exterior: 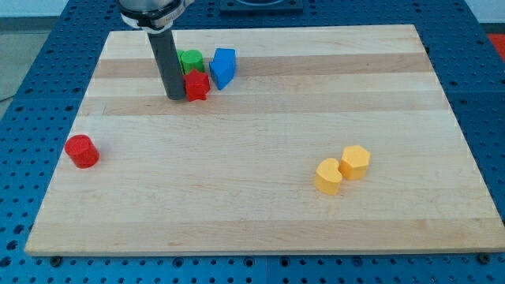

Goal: Push the red circle closer to the red star

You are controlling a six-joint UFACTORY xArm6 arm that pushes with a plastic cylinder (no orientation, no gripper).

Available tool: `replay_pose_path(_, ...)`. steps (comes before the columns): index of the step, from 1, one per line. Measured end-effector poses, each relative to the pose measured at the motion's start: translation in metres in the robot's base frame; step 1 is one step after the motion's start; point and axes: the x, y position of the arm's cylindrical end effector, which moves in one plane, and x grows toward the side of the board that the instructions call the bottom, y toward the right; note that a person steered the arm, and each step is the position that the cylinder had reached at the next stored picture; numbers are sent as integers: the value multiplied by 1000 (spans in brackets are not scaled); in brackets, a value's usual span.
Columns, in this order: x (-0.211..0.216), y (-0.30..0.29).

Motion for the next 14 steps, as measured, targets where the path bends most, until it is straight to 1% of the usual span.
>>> replay_pose_path(1, 45, 6)
replay_pose_path(2, 111, 10)
replay_pose_path(3, 174, -18)
replay_pose_path(4, 200, -86)
replay_pose_path(5, 180, -132)
replay_pose_path(6, 123, -133)
replay_pose_path(7, 60, -116)
replay_pose_path(8, 57, -105)
replay_pose_path(9, 84, -130)
replay_pose_path(10, 55, -148)
replay_pose_path(11, -1, -125)
replay_pose_path(12, -21, -75)
replay_pose_path(13, -2, -92)
replay_pose_path(14, 7, -137)
